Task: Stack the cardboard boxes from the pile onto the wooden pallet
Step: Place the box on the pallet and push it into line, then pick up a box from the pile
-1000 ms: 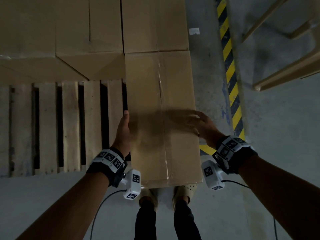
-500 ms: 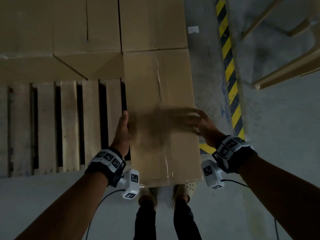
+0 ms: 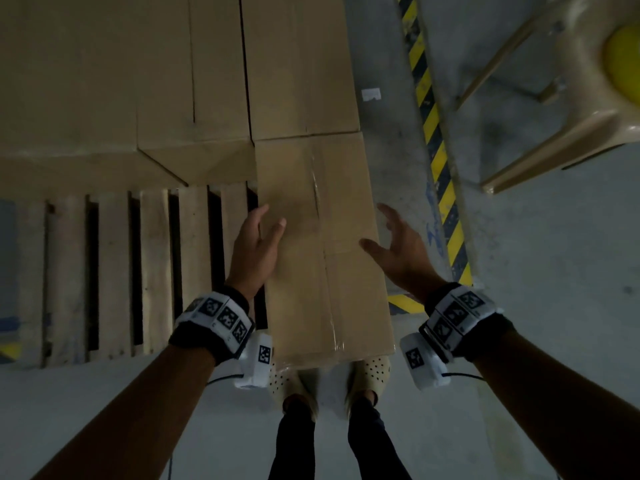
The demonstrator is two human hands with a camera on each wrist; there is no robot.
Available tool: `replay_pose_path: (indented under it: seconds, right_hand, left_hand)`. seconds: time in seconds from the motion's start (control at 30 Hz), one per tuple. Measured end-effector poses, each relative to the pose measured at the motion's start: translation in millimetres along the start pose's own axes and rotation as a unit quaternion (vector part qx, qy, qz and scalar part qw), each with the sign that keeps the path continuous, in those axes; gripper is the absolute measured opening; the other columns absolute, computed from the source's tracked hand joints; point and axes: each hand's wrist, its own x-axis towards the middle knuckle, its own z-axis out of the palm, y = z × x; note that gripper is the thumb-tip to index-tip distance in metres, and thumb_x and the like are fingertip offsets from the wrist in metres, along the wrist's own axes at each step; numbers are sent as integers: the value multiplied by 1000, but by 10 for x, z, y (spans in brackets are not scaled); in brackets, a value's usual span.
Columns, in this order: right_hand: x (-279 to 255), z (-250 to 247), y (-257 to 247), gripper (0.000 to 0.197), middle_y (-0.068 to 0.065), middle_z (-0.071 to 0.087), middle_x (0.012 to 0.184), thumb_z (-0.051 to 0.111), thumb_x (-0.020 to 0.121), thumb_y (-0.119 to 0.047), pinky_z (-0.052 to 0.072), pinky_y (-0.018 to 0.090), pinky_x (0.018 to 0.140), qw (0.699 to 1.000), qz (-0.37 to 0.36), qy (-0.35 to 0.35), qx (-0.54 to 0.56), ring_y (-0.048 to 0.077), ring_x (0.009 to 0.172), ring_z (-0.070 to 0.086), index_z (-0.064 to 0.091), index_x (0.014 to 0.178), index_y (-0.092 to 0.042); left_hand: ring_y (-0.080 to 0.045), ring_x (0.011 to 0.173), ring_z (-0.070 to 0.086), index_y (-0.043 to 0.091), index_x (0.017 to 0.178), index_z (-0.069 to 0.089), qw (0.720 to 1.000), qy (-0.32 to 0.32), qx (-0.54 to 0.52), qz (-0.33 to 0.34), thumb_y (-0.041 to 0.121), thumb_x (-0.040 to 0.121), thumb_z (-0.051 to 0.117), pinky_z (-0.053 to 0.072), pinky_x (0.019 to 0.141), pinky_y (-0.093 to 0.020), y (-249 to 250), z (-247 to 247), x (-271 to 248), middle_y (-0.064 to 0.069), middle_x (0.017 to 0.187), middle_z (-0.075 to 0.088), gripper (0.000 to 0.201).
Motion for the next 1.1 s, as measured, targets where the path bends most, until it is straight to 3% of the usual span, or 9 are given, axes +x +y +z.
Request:
replay_pose_path:
  seconds: [0.07,0.17,0.27,0.53,0.73,0.83,0.9,1.03,1.1]
  right_hand:
    - [-274,-182,-316,76,13,44,150,69,90,-35,39,35,104,998,-47,37,2,27,137,43,32,152,-11]
    - [-811,-539,-852,77,10,45,149,61,88,-44,41,31,99,991,-106,77,-6,24,133,46,33,151,-10]
    - [-1400,-882,-1374,76,5,44,150,60,89,-49,45,37,103,984,-138,112,-4,20,134,44,35,150,-13]
    - [-3074,-1346,-2410,73,3,44,151,63,90,-47,47,38,104,970,-188,154,27,14,136,43,37,149,-13]
    - [-4150,-1323,-2627,69,3,45,150,65,90,-41,47,46,104,944,-266,186,61,15,139,43,41,147,-10]
    - [-4557,-1209,-2652,68,3,46,149,66,90,-38,50,43,100,932,-305,175,82,14,137,45,41,147,-9]
    - [-4824,-1101,-2666,67,3,46,149,68,90,-33,51,40,99,927,-326,162,90,13,135,46,41,147,-8]
    - [-5209,-778,-2660,67,1,43,151,65,92,-39,50,45,100,920,-353,139,103,13,138,44,39,148,-13]
    - [-5359,-572,-2673,69,1,41,153,63,92,-45,50,47,101,922,-357,116,97,14,139,42,38,150,-16]
  left_hand:
    - [-9,139,36,14,151,41,993,6,65,94,35,103,55,31,109,-26,366,-195,-191,-4,155,41,54]
    - [-23,140,41,6,145,47,969,22,117,217,42,99,52,36,115,-36,998,-523,-588,-13,148,48,59]
    - [-30,141,41,3,141,52,949,49,129,284,39,99,52,35,116,-48,1567,-864,-1107,-17,146,49,55]
    - [-29,137,46,0,137,54,924,67,89,367,23,101,58,40,111,-52,2449,-1810,-2665,-16,144,51,43]
    - [-19,140,43,8,141,51,913,89,72,392,31,99,57,39,115,-42,2546,-2334,-3770,-9,148,47,49]
    - [-24,140,43,1,139,51,893,130,108,416,31,98,58,33,117,-28,2406,-2441,-4276,-16,146,48,51]
    - [-29,140,43,1,139,51,882,153,142,422,29,98,59,31,118,-28,2218,-2484,-4638,-15,146,47,50]
    - [-20,143,38,13,144,47,905,171,156,357,37,98,54,29,119,-29,1771,-2616,-5265,-3,149,44,53]
    - [-20,144,36,18,147,44,910,184,169,330,40,99,52,29,119,-30,1530,-2741,-5533,-5,153,43,54]
